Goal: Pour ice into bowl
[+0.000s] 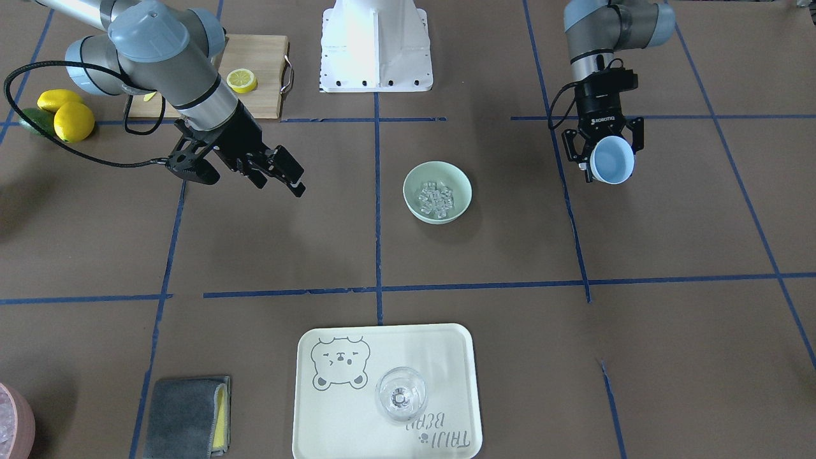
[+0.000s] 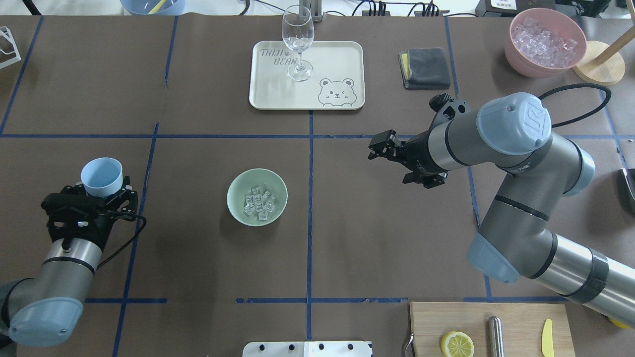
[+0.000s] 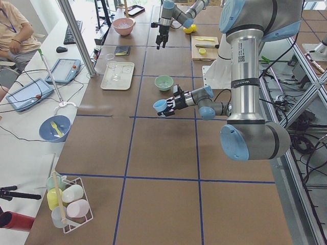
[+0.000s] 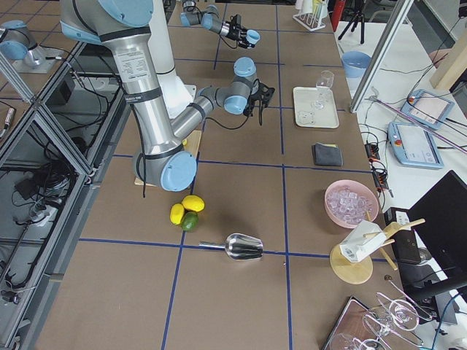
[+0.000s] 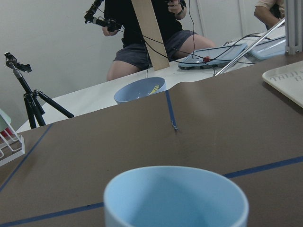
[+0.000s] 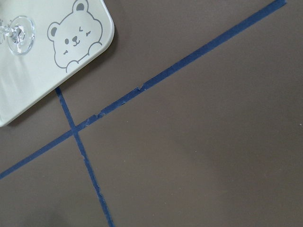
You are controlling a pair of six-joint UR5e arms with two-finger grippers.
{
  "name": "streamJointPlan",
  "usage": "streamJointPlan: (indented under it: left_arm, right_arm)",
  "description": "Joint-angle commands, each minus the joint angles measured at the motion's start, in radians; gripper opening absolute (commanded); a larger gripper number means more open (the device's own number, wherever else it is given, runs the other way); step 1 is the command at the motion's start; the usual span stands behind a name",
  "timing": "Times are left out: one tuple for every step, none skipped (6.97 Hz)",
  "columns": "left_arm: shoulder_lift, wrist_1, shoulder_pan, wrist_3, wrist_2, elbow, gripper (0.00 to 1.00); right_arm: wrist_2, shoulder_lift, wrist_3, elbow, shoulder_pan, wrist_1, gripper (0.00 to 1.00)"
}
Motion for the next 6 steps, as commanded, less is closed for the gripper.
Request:
streamJointPlan:
  left_arm:
    - [0.1,-0.452,0.0,-0.013,0.004,0.147,0.0]
    - [0.143,-0.65,-0.002,-0.001,0.003,0.247,0.0]
    - [0.142,-0.821,0.0,0.09,0.008,0.31,0.0]
    - [0.125,-0.831,0.0,0.132,0.055,0.386,0.0]
    - [0.113,-0.826,-0.01,0.137,0.057,0.407,0.0]
    - [0.101,-0.819,-0.019,0.139,0.06,0.43,0.0]
  right_arm:
    - [-0.01,0.004,0.0,-0.002,-0.004,0.0,1.0]
    - [-0.01,0.007,0.0,0.0,-0.003,0.0,1.0]
    - [-0.01,0.007,0.0,-0.002,-0.004,0.0,1.0]
    - [-0.01,0.007,0.0,-0.003,-0.006,0.0,1.0]
    - [-0.012,0.007,0.002,-0.006,-0.013,0.0,1.0]
    - [-0.012,0.007,0.002,-0.008,-0.017,0.0,1.0]
